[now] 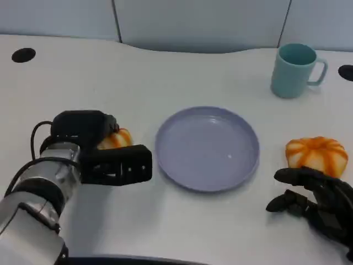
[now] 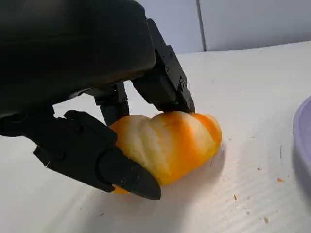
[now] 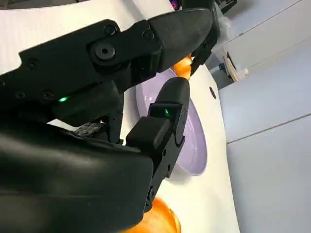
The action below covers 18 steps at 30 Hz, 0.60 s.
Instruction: Grasp the bread from the table and place it into the plate.
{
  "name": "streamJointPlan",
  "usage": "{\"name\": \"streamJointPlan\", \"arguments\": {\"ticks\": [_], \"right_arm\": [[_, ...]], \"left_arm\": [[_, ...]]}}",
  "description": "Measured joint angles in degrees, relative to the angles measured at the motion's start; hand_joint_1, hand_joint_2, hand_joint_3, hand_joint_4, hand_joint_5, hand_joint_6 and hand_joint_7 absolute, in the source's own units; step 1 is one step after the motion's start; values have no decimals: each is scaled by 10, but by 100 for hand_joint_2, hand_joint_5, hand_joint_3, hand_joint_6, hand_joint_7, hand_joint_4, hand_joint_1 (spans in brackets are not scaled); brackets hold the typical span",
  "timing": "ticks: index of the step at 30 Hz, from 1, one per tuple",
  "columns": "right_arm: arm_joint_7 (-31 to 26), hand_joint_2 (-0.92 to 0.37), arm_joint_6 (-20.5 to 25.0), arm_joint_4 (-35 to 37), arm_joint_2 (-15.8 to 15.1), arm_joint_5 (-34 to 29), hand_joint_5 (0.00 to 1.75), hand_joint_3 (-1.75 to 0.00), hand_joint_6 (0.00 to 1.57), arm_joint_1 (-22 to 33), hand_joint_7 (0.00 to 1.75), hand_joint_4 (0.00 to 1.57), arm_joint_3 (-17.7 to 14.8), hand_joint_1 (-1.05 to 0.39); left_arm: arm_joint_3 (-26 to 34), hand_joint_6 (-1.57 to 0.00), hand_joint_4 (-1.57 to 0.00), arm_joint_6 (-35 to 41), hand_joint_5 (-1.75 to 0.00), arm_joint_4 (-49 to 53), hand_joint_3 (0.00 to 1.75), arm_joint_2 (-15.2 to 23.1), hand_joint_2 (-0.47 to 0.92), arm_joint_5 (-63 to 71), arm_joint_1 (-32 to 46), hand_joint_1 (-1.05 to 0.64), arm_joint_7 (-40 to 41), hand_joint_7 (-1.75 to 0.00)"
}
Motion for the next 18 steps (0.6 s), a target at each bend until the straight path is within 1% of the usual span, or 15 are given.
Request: {"name": "streamJointPlan", "arguments": {"ticks": [1,3,6,7,8,10,14,15,16,17,18], "right_arm": [[-2,-92,0,-1,0,0,110,-7,84,1,46,62,1,-37],[-3,-92,-2,-2,1,0,110,-6,85,1,46,63,2,-37],[-8,-92,-3,-2,1,0,110,-5,85,1,47,64,4,-38],[-9,-92,-3,-2,1,-1,110,-5,85,1,47,64,4,-38],[-10,-92,-3,-3,1,-1,110,-5,85,1,47,64,5,-38],[-10,-92,-3,-4,1,-1,110,-6,84,1,47,64,6,-37],[-6,-92,-4,0,1,0,109,-6,84,1,47,64,6,-37],[-5,-92,-4,1,1,0,109,-7,84,0,47,63,6,-38],[-5,-92,-3,0,1,0,109,-7,83,0,47,63,6,-38],[-6,-92,-1,-2,1,0,109,-8,83,1,47,63,6,-38],[-6,-92,2,-5,1,0,108,-8,83,1,47,63,6,-38]], "left_arm": [[2,-78,-82,-12,-174,-2,16,4,91,-1,-1,-22,0,-134],[7,-75,-84,-29,-175,-5,20,11,91,-2,-5,-22,0,-147],[12,-73,-86,-43,-175,-9,25,22,91,-4,-14,-23,6,-153],[13,-68,-85,-45,-175,-10,28,24,90,-5,-17,-21,6,-166],[15,-66,-85,-47,-175,-10,31,26,88,-5,-19,-21,6,-170],[23,-65,-85,-55,-175,-11,39,27,85,-13,-20,-21,6,-174],[31,-65,-85,-66,-175,-13,46,28,83,-21,-26,-21,6,-175],[31,-65,-84,-66,-175,-13,60,29,76,-21,-27,-23,6,-175],[32,-65,-83,-68,-175,-13,70,29,71,-22,-28,-23,6,-175],[34,-65,-83,-73,-175,-14,78,30,70,-22,-28,-25,6,-175],[36,-66,-84,-78,-175,-15,81,30,68,-23,-29,-24,7,-175]]}}
